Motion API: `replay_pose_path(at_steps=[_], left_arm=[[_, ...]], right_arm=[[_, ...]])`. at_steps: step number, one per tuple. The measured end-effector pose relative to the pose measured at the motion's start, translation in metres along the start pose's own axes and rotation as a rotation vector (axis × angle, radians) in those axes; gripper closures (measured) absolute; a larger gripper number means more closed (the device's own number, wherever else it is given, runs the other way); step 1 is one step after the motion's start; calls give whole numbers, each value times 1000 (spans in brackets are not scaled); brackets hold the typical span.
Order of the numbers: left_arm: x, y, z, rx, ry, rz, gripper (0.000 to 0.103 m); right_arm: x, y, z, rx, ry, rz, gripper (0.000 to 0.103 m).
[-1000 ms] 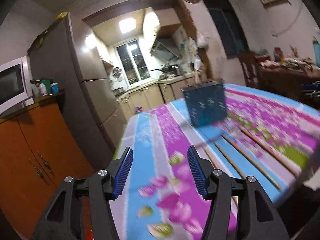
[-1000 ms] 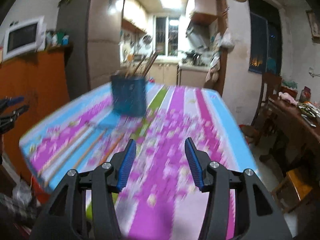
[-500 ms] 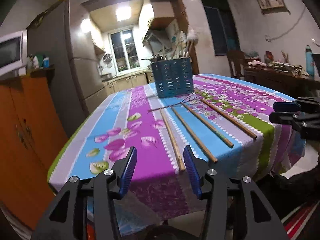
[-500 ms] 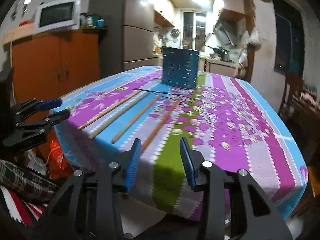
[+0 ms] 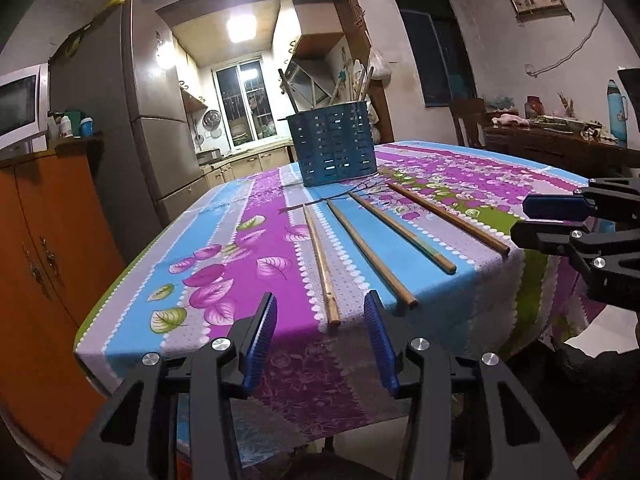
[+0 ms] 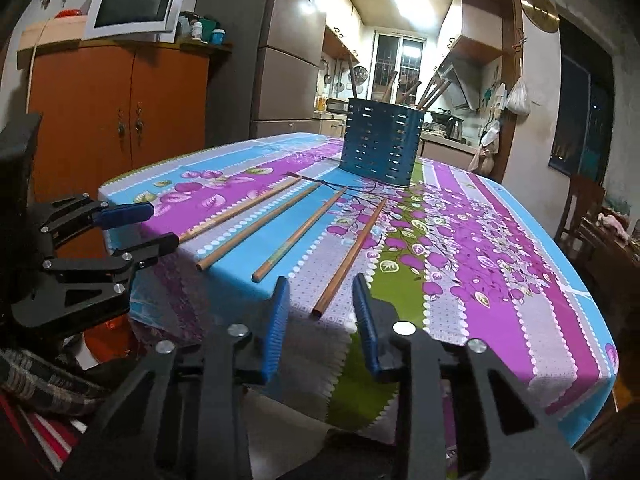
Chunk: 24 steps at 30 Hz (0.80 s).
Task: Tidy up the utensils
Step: 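Close the right gripper on a chopstick while the left gripper closes on another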
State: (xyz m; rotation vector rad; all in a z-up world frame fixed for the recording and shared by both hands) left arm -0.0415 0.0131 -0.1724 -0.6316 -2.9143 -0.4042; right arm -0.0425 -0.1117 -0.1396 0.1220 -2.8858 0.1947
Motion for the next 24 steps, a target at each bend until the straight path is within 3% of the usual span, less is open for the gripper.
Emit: replay_pose_path(at_steps=[13,19,24], left_arm=[[-13,-3,9,27,-10,-24,59],[-11,-3,10,56,-26,-6,78],[-15,1,11,82,-31,-6,84]], right_arm=[[-23,0,10,-26,62,74,85],[-23,3,11,-37,65,98,86],[-23,5,12,-54,66,91,94]])
Point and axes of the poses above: each gripper's, at about its wrist camera, not at the fingertips, and x roughly against the way its jaws point, y to its left, z to its underside, the point moved 2 cm from there along -x, roughly the way its jaws point, and after that the axes turned 12 degrees about -y, right-handed, at the moved point
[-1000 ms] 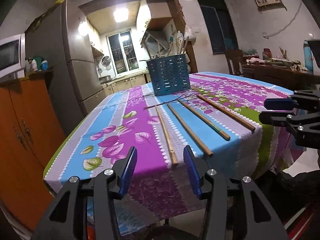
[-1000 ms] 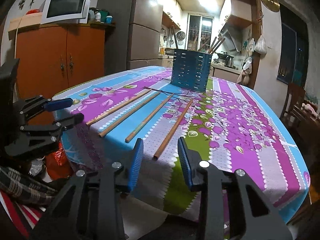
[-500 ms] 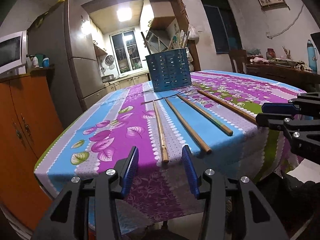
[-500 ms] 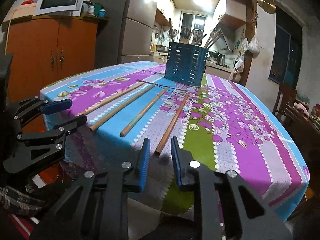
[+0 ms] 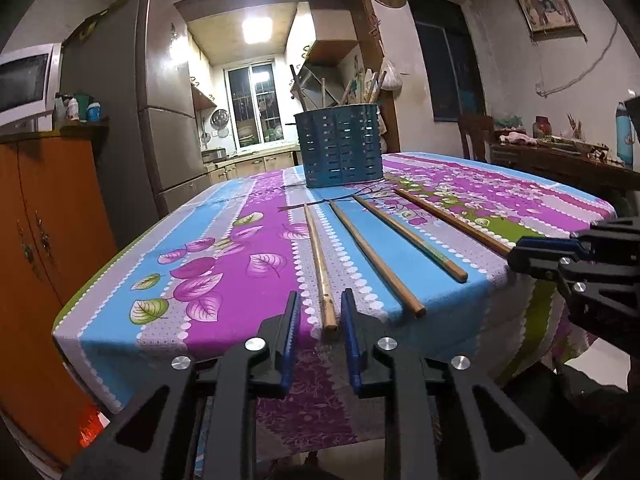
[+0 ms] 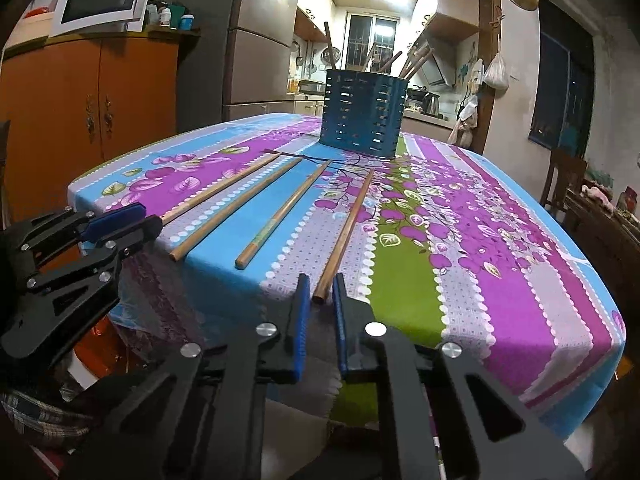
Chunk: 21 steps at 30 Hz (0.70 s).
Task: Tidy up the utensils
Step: 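Close the right gripper on a chopstick while the left gripper closes on another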
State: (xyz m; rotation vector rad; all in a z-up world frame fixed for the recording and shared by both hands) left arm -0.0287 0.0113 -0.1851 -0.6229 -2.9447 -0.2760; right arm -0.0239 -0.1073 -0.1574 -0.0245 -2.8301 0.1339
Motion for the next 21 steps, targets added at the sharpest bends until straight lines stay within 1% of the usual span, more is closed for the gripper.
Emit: replay_pose_path(at_steps=[3,13,15,21], left_arm=[[-2,-1,0,9,-3,7,88],[-5,0,0,21,-10,8,88],[-7,-1,1,24,-13,18,94],[-10,1,1,33,-17,13,96]], right_arm=[[0,-2,0,-18,0,-2,94],[-3,-11,-1,-86,2,-9,95],[-3,-11,0,-95,0,-16,96],[-1,-17,0,-113,-10,-21,98]])
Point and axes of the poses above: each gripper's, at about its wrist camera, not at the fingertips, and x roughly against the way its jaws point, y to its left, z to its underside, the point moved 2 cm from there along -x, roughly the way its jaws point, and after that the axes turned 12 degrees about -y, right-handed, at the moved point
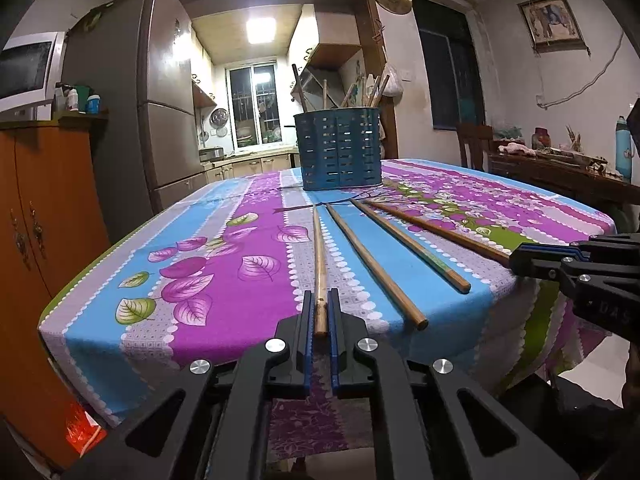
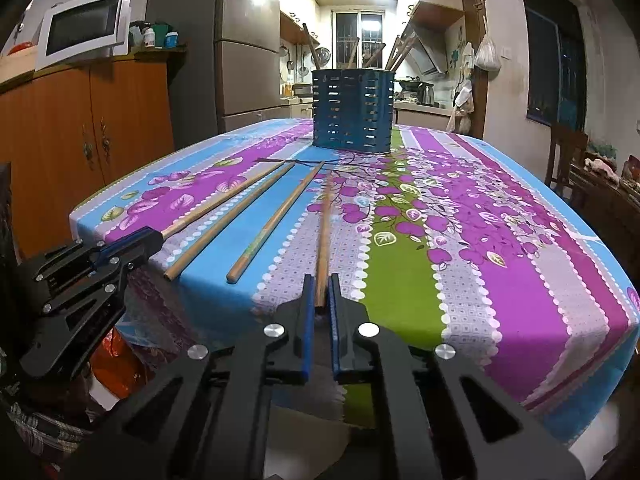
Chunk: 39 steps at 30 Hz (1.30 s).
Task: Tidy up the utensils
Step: 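Close the right gripper on a chopstick while the left gripper closes on another, then lift both held chopsticks and carry them over the blue holder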
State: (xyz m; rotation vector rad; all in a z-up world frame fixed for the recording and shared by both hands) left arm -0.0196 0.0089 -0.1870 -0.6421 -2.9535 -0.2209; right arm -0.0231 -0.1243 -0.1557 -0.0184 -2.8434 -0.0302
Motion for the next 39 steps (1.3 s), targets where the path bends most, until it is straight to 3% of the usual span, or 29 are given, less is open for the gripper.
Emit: replay_pose_path(at_steps=[10,15,28,39], left_arm=[[8,11,-10,14,-35,-48,96],[14,23,-24,13,-56,-75,96],[21,61,-108,59,-139,-81,96],[-10,77,-167,129,-116,-47,96]], right_arm=[[9,-13,-12,-37,-50,26,98],[18,-16,-28,26,-109,49,98],[23,-34,-111,123,-270,12,98],[1,-53,-166,123,-314,-38,98]])
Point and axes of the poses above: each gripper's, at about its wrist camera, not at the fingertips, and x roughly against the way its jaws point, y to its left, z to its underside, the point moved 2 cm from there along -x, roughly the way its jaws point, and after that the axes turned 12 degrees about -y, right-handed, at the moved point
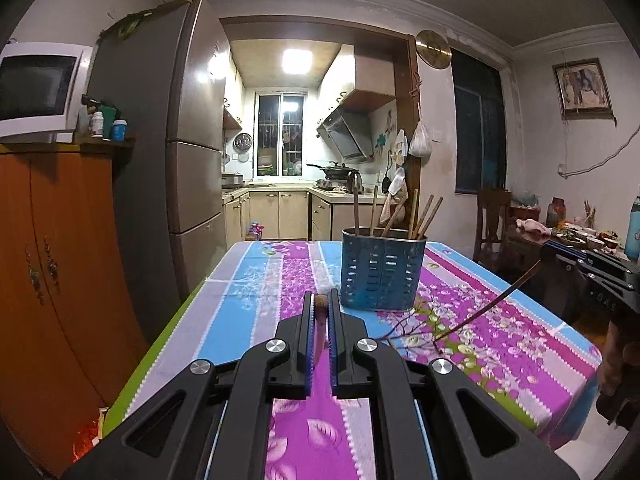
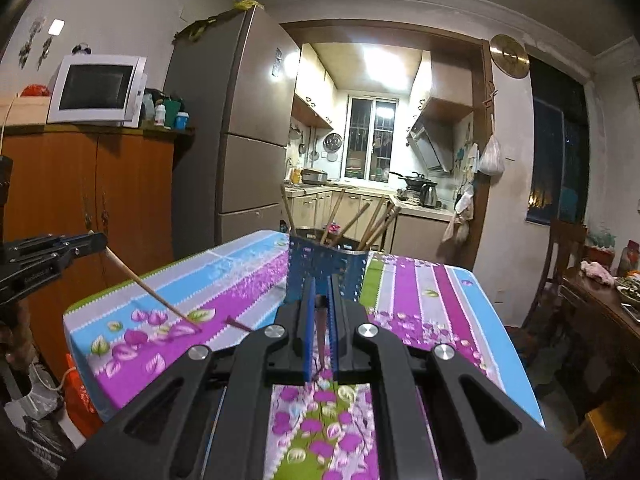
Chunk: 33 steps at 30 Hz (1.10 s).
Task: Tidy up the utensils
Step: 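Lift both held chopsticks and carry them over the blue holder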
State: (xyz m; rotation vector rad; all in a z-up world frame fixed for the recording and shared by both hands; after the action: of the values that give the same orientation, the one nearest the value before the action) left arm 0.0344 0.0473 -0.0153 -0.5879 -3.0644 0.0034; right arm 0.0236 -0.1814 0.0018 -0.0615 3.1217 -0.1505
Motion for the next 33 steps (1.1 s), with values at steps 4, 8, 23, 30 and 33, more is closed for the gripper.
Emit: replay_pose_path(at_steps=[4,8,23,30,33], left_arm=[[-18,0,-17,-5,9,12,96],[-37,-3,-29,-20,19,14,96],[-89,-16,-49,-114,62,-74,96],[-98,-17,-47,-184,65,-139,96],[-101,-18,-44,-214,64,-162,96]], right_arm=[[-16,-11,-12,-18,-1,-13,98],[-32,-24,-19,-67,20,-34,98],[-55,-38,-47,-130,3,-52,98],[-61,-34,-48,-120,14,-58,98],[-61,-31,-46,-110,23,-62,98]])
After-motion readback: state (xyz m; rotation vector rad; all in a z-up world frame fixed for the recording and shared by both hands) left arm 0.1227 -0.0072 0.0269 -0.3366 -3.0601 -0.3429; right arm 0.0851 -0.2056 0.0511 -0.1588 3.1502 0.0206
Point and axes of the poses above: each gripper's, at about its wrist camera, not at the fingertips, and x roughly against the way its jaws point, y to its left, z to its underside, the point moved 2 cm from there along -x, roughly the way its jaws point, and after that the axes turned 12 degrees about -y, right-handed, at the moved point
